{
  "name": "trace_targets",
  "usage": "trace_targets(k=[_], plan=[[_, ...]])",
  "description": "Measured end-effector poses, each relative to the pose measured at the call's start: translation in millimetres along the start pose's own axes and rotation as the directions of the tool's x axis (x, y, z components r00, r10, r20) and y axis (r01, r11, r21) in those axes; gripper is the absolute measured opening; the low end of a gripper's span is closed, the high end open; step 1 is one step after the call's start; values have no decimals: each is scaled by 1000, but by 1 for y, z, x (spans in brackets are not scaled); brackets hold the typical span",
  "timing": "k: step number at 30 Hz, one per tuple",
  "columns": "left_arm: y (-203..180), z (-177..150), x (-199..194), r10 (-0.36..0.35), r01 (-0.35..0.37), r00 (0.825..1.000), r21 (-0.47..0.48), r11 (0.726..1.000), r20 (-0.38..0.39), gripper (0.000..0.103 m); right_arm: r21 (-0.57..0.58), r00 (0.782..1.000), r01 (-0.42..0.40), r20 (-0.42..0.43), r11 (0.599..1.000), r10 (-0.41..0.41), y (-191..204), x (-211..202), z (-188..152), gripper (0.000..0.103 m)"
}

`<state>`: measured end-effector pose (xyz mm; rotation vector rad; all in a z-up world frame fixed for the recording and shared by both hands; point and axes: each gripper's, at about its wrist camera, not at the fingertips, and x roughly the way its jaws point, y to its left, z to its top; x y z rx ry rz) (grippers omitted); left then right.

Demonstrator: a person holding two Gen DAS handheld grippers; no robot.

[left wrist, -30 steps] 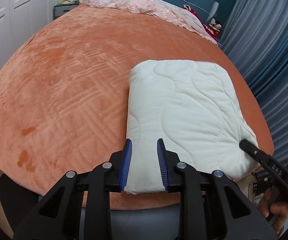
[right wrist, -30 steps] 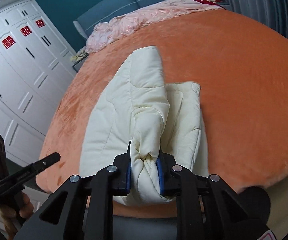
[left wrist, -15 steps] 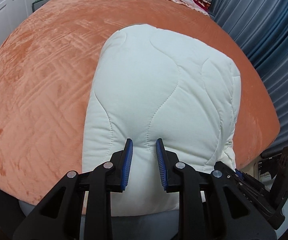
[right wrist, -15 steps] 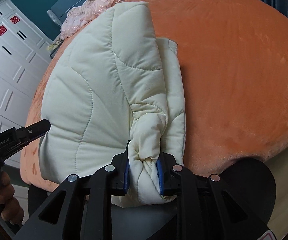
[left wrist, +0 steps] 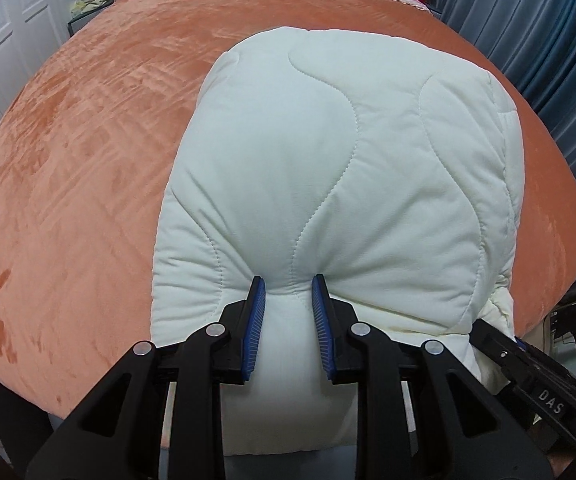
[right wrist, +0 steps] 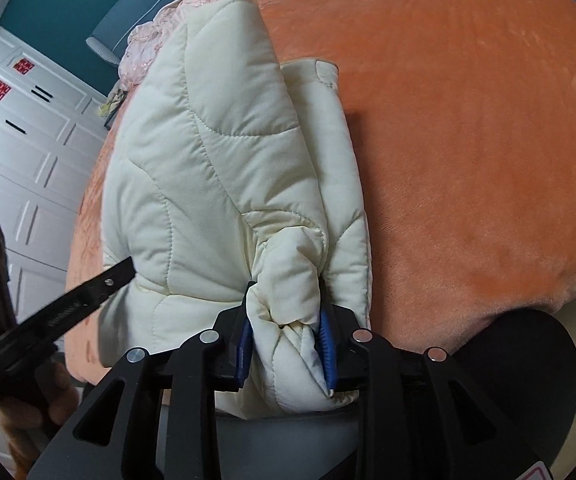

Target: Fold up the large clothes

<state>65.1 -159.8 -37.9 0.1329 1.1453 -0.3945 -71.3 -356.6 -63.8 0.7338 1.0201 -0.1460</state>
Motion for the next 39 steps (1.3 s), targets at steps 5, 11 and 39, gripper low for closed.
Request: trace_targets(k=[5,11,39], plan=[[19,13,-25,-87,87,996,-64,994,4,23,-25,993,-7,120,1000,10,18,-52,24,33],[38,65,-52,-120,131,988,-121,984,93,24,26,973,-57,225,998,49,37,-62,93,48],[-14,120,77,-13,16,999,-53,998,51,27,69,975,147,160,987,-156,11,83,123,18]])
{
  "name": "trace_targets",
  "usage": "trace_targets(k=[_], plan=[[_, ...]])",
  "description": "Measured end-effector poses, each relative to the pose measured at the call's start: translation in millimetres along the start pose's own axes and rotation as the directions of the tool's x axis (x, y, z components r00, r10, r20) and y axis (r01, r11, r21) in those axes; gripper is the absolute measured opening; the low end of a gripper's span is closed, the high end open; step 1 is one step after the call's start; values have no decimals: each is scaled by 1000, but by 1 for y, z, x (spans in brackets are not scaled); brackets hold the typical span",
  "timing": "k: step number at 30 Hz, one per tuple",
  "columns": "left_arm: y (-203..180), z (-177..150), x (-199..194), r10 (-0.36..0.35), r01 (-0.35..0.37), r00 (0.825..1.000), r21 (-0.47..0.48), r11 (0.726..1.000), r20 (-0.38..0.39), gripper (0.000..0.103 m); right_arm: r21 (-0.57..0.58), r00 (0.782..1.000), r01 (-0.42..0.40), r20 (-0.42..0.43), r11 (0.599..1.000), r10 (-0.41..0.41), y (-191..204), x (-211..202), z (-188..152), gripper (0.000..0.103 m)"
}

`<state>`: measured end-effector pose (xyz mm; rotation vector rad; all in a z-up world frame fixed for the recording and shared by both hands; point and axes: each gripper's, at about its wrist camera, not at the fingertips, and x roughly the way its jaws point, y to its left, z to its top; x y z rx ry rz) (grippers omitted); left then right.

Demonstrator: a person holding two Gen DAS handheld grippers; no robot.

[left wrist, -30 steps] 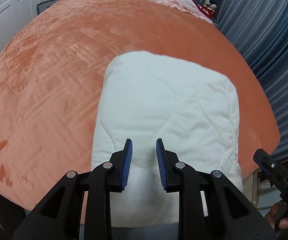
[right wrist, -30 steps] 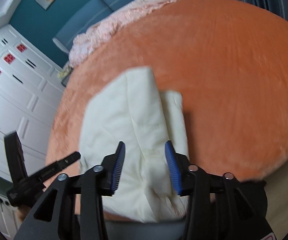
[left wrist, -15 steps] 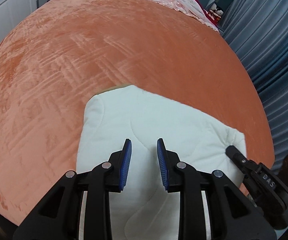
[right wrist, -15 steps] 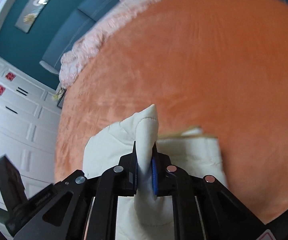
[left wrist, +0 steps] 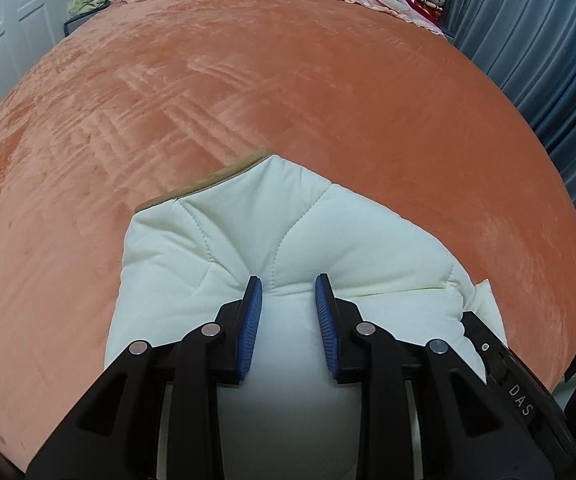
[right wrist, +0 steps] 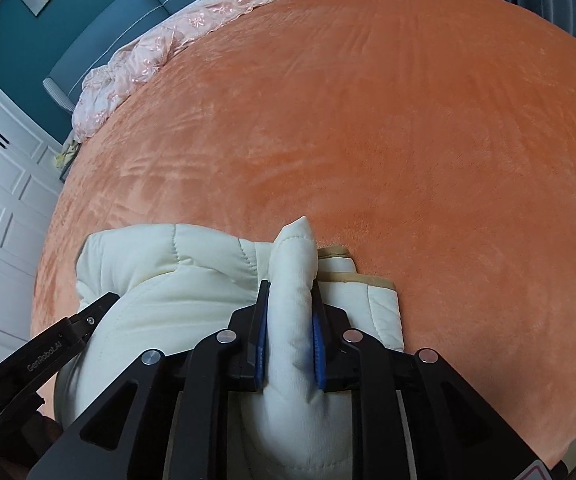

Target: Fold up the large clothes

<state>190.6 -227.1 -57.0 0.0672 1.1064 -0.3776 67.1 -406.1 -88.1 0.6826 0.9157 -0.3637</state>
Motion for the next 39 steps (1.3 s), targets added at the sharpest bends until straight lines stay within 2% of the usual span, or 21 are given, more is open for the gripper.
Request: trace_targets(k=[8,19,27,29,30,32,34,37,39], plan=[[-2,-3,21,44,-45,999,20,999,26,27,-32,1000,7,14,999,-7,6,15,-2,19],[-10,-10,29,112,-118,990,54,992,90,27,-60,998,24,58,998,-20,10,18,-10,18],[-9,-10,24,115,-121,989,57,991,96,28,-50,998,3,64,999,0,8,12,-9,18],[-9,-9,14,112,-117,991,64,991,77,30,-14,998,-24,57,1000,25,3,0,-3,18],[-7,-10,4,107,-112,992,70,991,70,34,14,997,-18,71,1000,16,-1,-13,-1,23],[-1,-16,-23,86,-91,993,64,994,76,40,54,986,-23,167,998,14,-7,-56,-5,28],[6,-28,-50,48,-53,996,75,996,72,43,26,977,-21,213,999,15,-8,-89,-14,28],[15,-52,-76,22,-25,999,89,996,41,43,-41,989,-51,137,998,57,-1,-112,-32,20],[17,-69,-83,18,-19,1000,87,996,14,43,-95,996,-60,66,994,67,6,-116,-48,9]])
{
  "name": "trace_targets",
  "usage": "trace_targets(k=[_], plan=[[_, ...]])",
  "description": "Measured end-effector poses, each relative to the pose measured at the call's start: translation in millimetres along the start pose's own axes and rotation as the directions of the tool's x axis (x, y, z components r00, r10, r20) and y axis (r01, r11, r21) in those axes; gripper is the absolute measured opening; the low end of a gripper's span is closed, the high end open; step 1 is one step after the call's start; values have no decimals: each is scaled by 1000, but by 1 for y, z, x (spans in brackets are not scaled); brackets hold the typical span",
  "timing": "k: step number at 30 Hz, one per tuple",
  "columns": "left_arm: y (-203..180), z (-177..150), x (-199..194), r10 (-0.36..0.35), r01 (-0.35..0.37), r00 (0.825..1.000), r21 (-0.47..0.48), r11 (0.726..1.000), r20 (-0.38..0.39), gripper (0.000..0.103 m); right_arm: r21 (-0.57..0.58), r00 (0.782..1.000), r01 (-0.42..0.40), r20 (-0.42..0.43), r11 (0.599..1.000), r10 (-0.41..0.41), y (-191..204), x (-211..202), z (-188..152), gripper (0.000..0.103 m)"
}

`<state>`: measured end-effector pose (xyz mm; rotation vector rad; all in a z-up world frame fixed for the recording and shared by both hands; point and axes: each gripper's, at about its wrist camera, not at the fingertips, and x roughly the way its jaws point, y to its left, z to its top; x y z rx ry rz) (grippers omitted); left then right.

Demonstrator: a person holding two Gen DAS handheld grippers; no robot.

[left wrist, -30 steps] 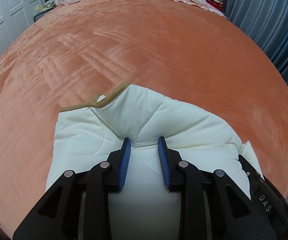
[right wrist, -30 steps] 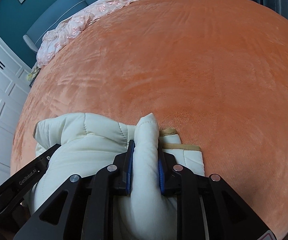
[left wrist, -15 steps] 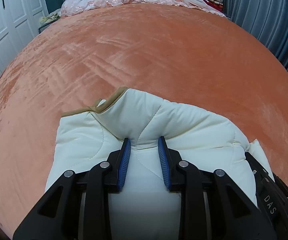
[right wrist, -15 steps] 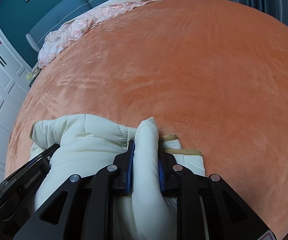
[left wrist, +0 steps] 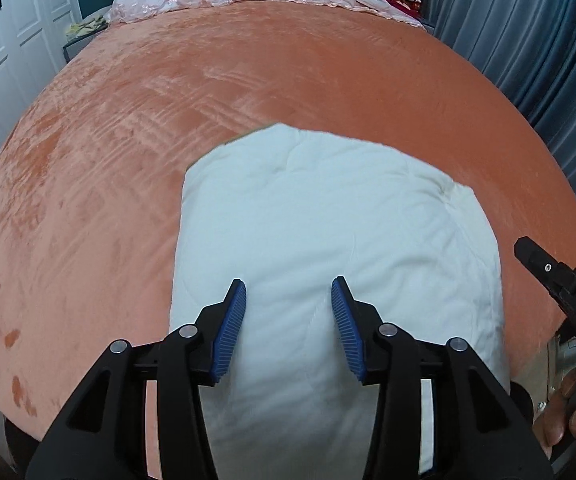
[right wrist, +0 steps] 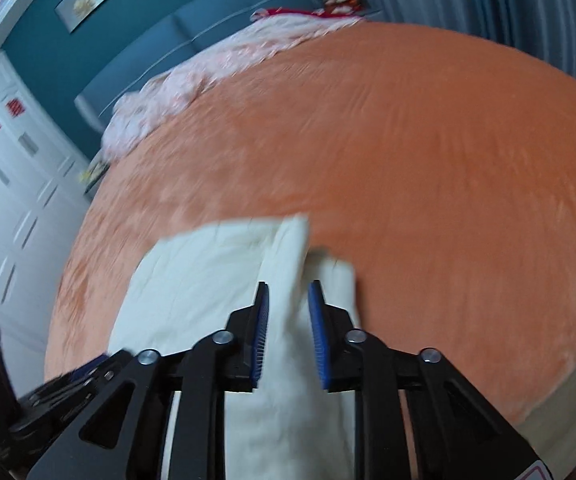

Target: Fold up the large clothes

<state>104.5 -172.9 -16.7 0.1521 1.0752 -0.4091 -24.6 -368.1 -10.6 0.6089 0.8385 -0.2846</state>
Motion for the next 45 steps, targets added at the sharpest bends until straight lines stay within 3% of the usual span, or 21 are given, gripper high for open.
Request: trace_targets(k=[4,10,32,35,37,38,39,41,42,45], plan=[[0,-23,-5,-1,0,1000,-22,1000,-22,43,-50,994,35,-107,998,-40,3,13,-27,6],[-7,-34,3,38,-38,999,-6,999,-25,43,-40,988,41,-145,998,-46,-2,29,-37,5],[-20,-42,21,144,-145,989,50,988,13,43,-154,985,109,-120,982,-128,13,52,-45,5],[-15,-38,15,111,-111,994,30,993,4,43,-148,987,76,-130,986,-95,11,40,-39,6],[0,-33,0,12,-12,1000,-45,999,-4,43,-73,994,22,-104,997,-30,2,16,-31,10],[14,-31,-10,-60,61,998,-109,992,5,43,-32,997,3,-72,999,-5,-5,4,-30,23],[28,-32,-17,-114,115,993,-167,979,17,48,-2,999,4,-40,1000,-4,-12,-6,-30,52],[58,-34,-26,-168,174,985,-273,946,43,69,48,1000,-3,3,999,3,-26,-19,-30,74],[70,-36,-27,-178,184,983,-321,929,49,75,79,999,-31,-16,996,33,-34,-18,-31,74],[100,-47,-13,-241,224,970,-437,871,18,78,219,985,-109,-109,970,135,-55,1,-37,75]])
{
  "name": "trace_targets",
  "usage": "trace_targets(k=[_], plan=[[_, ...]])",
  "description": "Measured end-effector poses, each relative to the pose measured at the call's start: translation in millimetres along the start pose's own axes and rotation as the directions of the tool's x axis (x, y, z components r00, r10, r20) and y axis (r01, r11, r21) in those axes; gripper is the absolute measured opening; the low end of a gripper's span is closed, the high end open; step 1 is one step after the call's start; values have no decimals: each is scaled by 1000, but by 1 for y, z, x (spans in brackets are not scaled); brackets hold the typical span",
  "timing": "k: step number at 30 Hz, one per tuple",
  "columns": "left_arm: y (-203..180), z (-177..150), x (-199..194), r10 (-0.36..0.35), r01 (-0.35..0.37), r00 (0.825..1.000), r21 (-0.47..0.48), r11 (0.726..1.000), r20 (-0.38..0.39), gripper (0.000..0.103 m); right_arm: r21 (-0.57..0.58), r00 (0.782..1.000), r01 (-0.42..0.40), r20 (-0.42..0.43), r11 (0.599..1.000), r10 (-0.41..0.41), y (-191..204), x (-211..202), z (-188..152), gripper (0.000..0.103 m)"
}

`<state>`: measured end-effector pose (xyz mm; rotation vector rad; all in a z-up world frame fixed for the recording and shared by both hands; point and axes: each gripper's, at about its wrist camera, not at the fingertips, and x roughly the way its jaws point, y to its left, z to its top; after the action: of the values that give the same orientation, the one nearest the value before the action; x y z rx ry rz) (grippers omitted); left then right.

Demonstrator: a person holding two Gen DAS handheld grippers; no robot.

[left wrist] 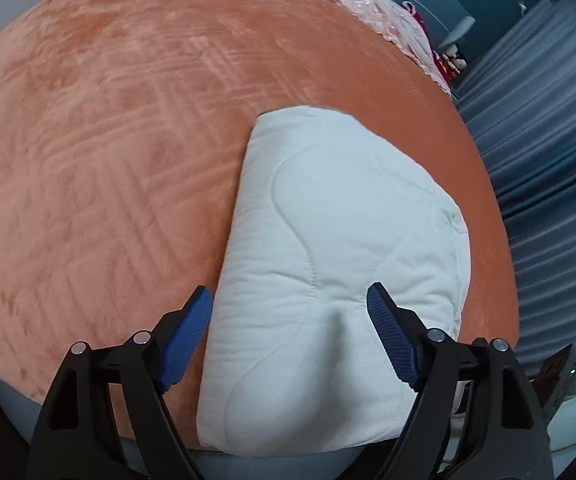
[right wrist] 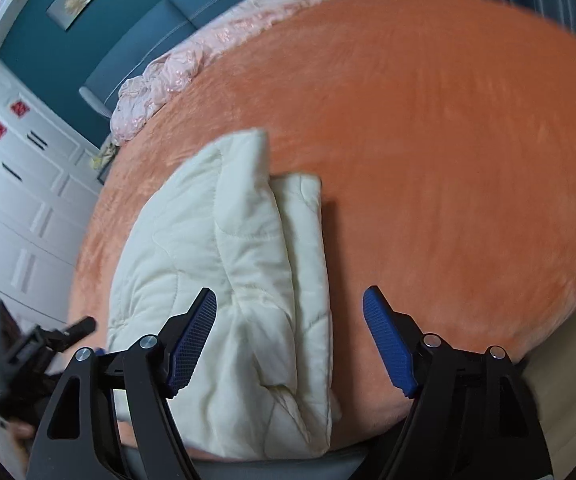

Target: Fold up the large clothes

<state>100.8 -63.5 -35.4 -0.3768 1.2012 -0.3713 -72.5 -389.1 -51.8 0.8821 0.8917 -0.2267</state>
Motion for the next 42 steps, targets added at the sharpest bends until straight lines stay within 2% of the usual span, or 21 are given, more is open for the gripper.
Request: trace_targets(k=[3,4,9,12,15,17,20,21,22,26,30,34,42], plan=[[14,-9,19,-42,37,996,-71,997,-80,78,101,991,-74,-101,992,84,-15,25,-5,75],[14,-13,24,-63,56,994,-77,995,-93,82,121,988,-94,-111,988,107,-17,31,-7,75],[-2,-25,36,-43,43,995,-2,999,-86,98,177,976,-161,-119,971,183,-22,51,-12,82],[-8,-24,45,-14,16,997,26,1000,-82,98,227,962,-214,-122,950,245,-26,66,-13,85],[-7,-21,53,-22,24,996,21,999,-89,98,207,966,-203,-117,957,230,-19,78,-9,87],[-10,-18,53,-13,15,997,23,1000,-82,98,165,972,-182,-116,969,202,-15,79,-2,81],[-26,-18,38,25,-23,999,93,995,-20,86,54,984,-151,-82,987,155,2,67,8,51],[-34,-18,30,34,-34,999,132,991,8,79,11,988,-139,-66,990,139,9,60,12,42],[-42,-18,20,40,-46,999,175,984,35,72,-26,991,-129,-49,991,128,16,53,15,39],[-68,-9,-17,25,-62,991,284,957,131,61,-148,991,-118,44,982,126,49,18,21,30],[-91,1,-59,-6,-82,973,370,925,230,56,-269,984,-82,133,960,122,89,-18,27,29],[-97,14,-100,-69,-60,949,393,918,308,56,-324,967,-101,192,941,170,117,-46,35,29],[-91,41,-169,-141,-69,884,423,904,445,56,-436,933,-127,252,891,256,181,-77,43,29]])
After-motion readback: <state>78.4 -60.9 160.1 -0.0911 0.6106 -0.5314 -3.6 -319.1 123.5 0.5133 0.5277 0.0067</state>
